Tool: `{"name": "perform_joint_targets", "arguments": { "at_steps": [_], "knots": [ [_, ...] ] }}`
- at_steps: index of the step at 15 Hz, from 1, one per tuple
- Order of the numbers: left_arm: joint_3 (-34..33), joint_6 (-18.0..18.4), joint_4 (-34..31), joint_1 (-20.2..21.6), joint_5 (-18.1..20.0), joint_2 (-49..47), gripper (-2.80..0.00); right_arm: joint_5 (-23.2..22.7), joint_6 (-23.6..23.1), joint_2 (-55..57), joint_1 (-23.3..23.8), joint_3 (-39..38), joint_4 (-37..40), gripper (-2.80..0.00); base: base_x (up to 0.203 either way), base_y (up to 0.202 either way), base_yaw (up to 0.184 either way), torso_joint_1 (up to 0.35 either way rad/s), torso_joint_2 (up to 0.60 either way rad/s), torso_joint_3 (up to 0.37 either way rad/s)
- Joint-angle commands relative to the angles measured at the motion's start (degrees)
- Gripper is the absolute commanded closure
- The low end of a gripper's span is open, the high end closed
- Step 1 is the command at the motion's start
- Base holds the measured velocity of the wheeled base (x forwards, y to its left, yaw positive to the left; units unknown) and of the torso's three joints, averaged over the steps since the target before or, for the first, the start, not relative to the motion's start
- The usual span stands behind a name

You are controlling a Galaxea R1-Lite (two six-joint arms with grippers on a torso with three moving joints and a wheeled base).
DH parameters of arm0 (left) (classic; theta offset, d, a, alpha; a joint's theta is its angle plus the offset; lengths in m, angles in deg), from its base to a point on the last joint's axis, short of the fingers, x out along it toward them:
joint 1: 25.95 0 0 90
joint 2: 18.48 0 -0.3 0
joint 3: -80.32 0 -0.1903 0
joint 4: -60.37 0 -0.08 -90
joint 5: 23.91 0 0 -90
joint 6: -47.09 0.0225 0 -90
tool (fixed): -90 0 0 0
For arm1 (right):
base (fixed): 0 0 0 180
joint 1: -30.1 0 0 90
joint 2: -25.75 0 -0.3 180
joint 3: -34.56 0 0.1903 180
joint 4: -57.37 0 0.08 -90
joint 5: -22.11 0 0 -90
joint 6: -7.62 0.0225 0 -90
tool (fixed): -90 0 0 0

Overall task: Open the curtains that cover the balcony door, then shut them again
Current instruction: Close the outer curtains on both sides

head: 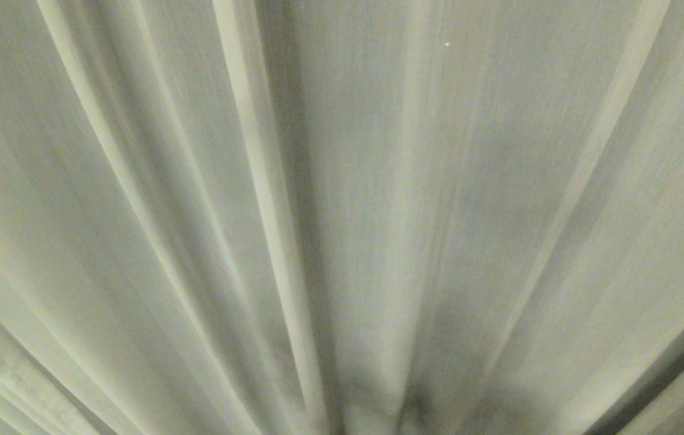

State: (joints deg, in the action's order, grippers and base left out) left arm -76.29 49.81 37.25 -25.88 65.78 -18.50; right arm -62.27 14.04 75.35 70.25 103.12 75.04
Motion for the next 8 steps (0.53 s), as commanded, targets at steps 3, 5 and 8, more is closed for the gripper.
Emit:
{"name": "perform_joint_targets", "arguments": {
  "at_steps": [3, 5, 8],
  "knots": [
    [-0.02, 0.01, 0.02, 0.01, -0.05, 0.02, 0.00, -2.17, 1.02, 4.60, 0.01, 1.85, -2.73, -2.80, 0.000, 0.000, 0.000, 0.000, 0.00, 0.000],
    [-0.02, 0.01, 0.02, 0.01, -0.05, 0.02, 0.00, -5.21, 1.47, 6.63, 0.01, 2.19, -6.10, -2.80, 0.000, 0.000, 0.000, 0.000, 0.00, 0.000],
    [-0.02, 0.01, 0.02, 0.01, -0.05, 0.02, 0.00, -8.21, 1.70, 9.92, 0.01, 2.56, -9.77, -2.80, 0.000, 0.000, 0.000, 0.000, 0.00, 0.000]
  ]
}}
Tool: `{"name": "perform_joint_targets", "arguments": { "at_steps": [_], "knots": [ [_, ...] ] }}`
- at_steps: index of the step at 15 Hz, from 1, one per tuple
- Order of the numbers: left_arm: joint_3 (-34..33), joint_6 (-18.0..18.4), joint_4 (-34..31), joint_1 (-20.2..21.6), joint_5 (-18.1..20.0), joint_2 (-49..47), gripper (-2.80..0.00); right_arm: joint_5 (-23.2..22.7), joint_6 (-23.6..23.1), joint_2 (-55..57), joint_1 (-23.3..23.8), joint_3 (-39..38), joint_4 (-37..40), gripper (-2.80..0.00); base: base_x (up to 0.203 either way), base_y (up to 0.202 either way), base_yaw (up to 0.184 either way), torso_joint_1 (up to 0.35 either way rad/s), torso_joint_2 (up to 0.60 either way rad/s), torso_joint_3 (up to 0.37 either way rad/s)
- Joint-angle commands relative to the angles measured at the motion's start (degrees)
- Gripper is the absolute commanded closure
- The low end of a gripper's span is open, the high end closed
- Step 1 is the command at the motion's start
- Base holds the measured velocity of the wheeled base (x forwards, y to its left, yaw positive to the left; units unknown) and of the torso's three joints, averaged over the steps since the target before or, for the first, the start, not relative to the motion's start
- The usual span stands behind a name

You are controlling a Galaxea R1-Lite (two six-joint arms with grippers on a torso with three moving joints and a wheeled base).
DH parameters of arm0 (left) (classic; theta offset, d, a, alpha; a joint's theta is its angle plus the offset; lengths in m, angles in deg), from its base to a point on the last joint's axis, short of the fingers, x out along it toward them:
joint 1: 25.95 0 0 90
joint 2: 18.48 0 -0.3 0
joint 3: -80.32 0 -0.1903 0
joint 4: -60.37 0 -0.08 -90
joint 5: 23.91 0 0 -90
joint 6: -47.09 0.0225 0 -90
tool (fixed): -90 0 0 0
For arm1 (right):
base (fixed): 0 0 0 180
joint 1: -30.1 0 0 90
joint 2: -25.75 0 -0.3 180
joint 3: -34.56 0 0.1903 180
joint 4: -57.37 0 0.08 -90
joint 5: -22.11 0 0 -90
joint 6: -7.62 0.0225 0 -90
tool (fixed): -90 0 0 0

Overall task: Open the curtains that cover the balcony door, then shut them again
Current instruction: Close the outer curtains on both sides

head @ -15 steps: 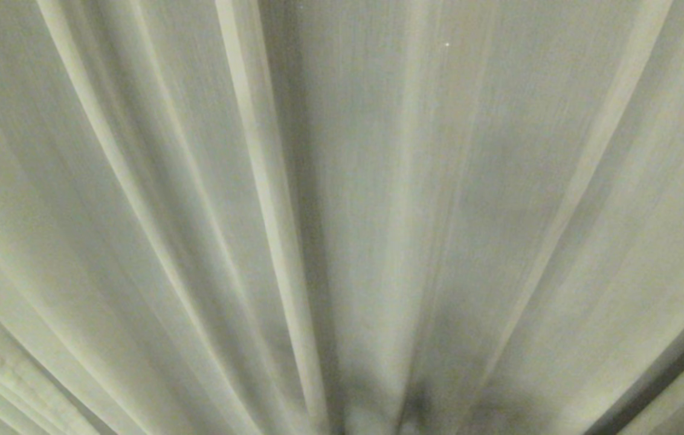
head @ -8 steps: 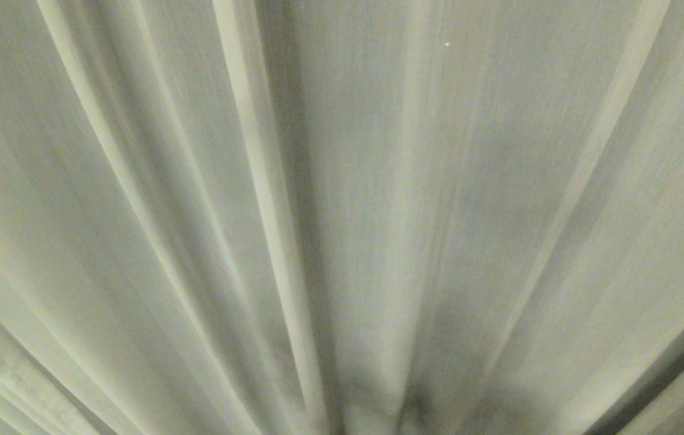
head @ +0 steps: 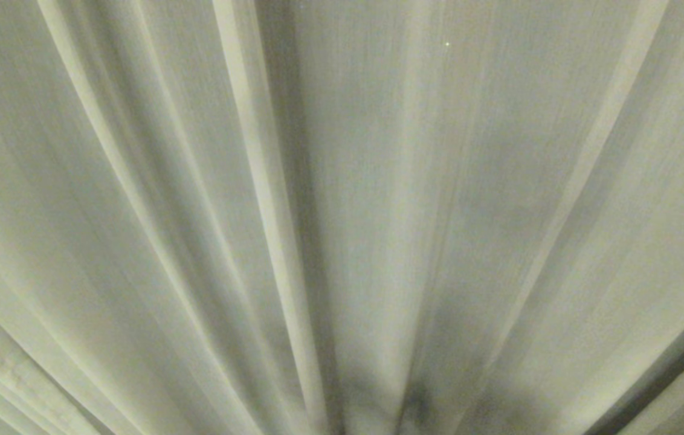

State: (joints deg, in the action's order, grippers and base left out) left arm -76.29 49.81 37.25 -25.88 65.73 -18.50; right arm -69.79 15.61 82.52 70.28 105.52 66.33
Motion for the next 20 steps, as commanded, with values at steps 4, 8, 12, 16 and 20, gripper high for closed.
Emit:
{"name": "perform_joint_targets", "arguments": {
  "at_steps": [4, 8, 12, 16, 20],
  "knots": [
    [-0.02, 0.01, 0.02, 0.01, 0.01, 0.02, 0.00, -2.57, 1.64, 8.89, -0.01, 3.83, -5.23, -2.80, 0.000, 0.000, 0.000, 0.000, 0.00, 0.000],
    [-0.02, 0.01, 0.02, 0.01, -0.08, 0.02, 0.00, -2.67, 1.59, 13.49, 2.42, 10.05, -5.46, -2.80, 0.000, 0.000, 0.000, 0.000, 0.00, 0.000],
    [-0.02, 0.01, 0.02, 0.01, -0.01, 0.02, 0.00, -3.47, 1.72, 14.49, 8.40, 12.81, -4.56, -2.80, 0.000, 0.000, 0.000, 0.000, 0.00, 0.000],
    [-0.02, 0.01, 0.02, 0.01, -0.07, 0.02, 0.00, -10.60, 1.77, 15.44, 9.86, 12.34, -4.57, -2.80, 0.000, 0.000, 0.000, 0.000, 0.00, 0.000],
    [-0.02, 0.01, 0.02, 0.01, -0.01, 0.02, 0.00, -18.27, 3.54, 16.91, 9.57, 12.52, -5.33, -2.80, 0.000, 0.000, 0.000, 0.000, 0.00, 0.000]
  ]
}}
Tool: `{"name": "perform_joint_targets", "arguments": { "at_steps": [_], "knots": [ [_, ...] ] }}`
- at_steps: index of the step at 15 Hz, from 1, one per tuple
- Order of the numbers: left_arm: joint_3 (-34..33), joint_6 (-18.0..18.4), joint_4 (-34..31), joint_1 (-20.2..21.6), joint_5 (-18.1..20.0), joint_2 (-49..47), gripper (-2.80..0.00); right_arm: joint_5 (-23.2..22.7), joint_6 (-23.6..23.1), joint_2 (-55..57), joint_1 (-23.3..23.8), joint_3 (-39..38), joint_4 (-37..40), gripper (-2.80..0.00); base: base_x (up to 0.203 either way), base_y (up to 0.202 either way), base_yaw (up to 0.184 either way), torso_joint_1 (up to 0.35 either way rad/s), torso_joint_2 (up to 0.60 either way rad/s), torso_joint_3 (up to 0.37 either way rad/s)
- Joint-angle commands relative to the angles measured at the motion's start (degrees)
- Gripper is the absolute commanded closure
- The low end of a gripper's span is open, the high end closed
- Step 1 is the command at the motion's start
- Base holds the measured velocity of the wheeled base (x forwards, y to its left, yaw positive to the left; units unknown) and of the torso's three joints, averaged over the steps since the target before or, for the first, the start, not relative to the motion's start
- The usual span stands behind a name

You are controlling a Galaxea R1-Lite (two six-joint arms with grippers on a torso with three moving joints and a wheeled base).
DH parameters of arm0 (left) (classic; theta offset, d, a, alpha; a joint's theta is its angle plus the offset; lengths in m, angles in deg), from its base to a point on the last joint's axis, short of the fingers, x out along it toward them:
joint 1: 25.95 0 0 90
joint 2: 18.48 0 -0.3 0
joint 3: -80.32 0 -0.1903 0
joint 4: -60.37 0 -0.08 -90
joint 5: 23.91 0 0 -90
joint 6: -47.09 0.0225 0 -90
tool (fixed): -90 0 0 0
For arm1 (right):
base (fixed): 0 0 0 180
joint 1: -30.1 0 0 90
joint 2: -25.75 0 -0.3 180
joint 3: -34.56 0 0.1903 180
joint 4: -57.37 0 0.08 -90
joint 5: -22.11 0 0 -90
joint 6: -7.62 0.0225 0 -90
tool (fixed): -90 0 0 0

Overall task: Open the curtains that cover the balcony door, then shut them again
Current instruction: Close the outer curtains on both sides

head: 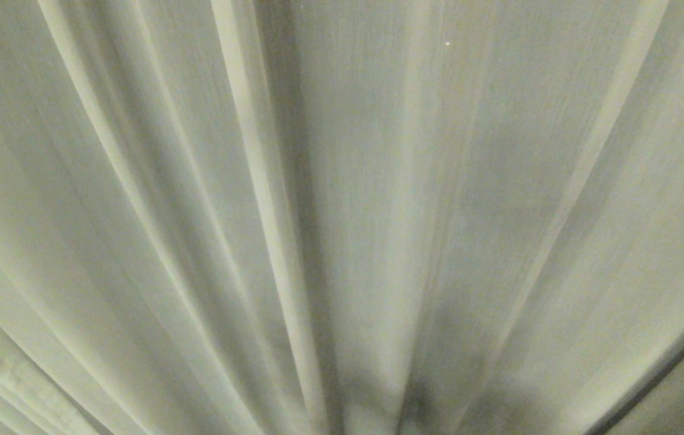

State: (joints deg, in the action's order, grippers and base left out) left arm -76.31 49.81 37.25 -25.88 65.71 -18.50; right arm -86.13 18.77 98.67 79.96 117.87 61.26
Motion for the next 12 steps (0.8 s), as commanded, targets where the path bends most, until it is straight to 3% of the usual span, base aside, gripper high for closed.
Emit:
{"name": "perform_joint_targets", "arguments": {
  "at_steps": [1, 8, 9, 10, 12],
  "knots": [
    [0.00, 0.01, 0.02, 0.01, 0.03, 0.02, 0.00, -4.05, 0.59, 1.35, -0.19, 0.45, -0.56, -2.80, 0.000, 0.000, 0.000, 0.000, 0.00, 0.000],
    [0.00, 0.01, 0.02, 0.01, 0.02, 0.02, 0.00, -8.97, 0.97, 7.75, -4.33, 4.13, -5.53, -2.80, 0.000, 0.000, 0.000, 0.000, 0.00, 0.000],
    [0.00, 0.01, 0.02, 0.01, -0.06, 0.02, 0.00, -9.29, 1.02, 8.00, -4.33, 4.07, -6.39, -2.27, 0.000, 0.000, 0.000, 0.000, 0.00, 0.000],
    [0.00, 0.01, 0.02, 0.01, 0.03, 0.02, 0.00, -9.45, 0.97, 8.11, -4.33, 3.96, -6.93, 0.00, 0.000, 0.000, 0.000, 0.000, 0.00, 0.000],
    [0.00, 0.01, 0.02, 0.01, 0.03, 0.02, 0.00, -9.45, 0.97, 8.37, -4.33, 3.87, -6.97, 0.00, 0.000, 0.000, 0.000, 0.000, 0.00, 0.000]
  ]
}}
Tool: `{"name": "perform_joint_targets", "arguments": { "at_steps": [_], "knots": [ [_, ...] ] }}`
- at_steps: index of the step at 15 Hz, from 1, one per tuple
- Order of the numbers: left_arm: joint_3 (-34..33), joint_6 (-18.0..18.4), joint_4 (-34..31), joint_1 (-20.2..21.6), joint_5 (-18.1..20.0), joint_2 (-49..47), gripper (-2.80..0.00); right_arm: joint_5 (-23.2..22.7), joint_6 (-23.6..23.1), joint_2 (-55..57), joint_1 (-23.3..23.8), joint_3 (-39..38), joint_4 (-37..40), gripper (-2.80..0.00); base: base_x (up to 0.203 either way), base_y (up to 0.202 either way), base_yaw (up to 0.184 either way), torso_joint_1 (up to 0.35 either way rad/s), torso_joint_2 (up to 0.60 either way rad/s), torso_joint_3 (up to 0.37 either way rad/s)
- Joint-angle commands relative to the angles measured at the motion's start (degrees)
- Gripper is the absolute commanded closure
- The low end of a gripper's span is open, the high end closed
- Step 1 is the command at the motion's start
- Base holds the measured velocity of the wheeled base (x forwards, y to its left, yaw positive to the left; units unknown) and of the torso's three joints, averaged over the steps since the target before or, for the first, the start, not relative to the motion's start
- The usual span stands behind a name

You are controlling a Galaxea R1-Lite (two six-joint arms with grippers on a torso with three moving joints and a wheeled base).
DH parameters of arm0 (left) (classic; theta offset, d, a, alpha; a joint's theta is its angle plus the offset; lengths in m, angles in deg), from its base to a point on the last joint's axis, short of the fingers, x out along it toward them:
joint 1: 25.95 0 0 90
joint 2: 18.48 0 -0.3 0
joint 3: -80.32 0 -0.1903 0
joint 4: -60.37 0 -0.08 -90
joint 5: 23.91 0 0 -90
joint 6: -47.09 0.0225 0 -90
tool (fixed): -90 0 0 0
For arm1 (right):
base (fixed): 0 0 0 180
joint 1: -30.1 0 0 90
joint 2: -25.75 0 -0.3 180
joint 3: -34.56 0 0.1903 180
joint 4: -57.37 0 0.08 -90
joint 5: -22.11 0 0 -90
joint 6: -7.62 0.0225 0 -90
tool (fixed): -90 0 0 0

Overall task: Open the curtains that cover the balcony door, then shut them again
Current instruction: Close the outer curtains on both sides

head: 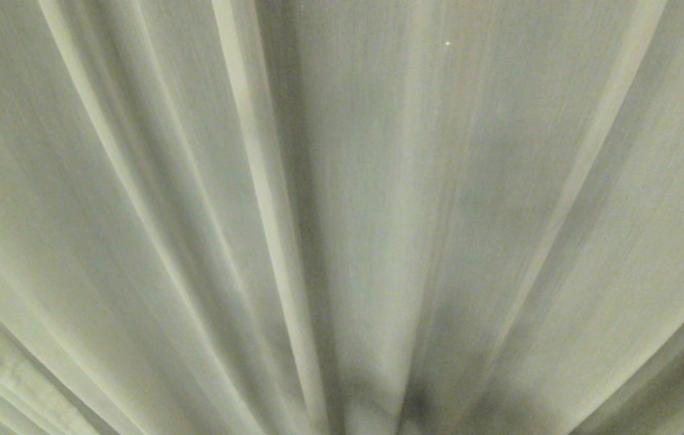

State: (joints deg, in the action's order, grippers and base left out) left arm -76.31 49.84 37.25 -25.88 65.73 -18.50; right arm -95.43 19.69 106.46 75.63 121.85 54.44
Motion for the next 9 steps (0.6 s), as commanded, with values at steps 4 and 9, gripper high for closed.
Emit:
{"name": "perform_joint_targets", "arguments": {
  "at_steps": [4, 9],
  "knots": [
    [0.00, -0.02, 0.02, 0.01, -0.09, 0.02, 0.00, -0.15, 0.15, 0.16, 0.00, -0.53, -0.16, 0.00, 0.000, 0.000, 0.000, 0.000, 0.00, 0.000],
    [0.00, -0.02, 0.02, 0.01, 0.00, 0.02, 0.00, -0.24, 0.94, -0.03, 0.00, -0.80, -0.86, 0.00, 0.000, 0.000, 0.000, 0.000, 0.00, 0.000]
  ]
}}
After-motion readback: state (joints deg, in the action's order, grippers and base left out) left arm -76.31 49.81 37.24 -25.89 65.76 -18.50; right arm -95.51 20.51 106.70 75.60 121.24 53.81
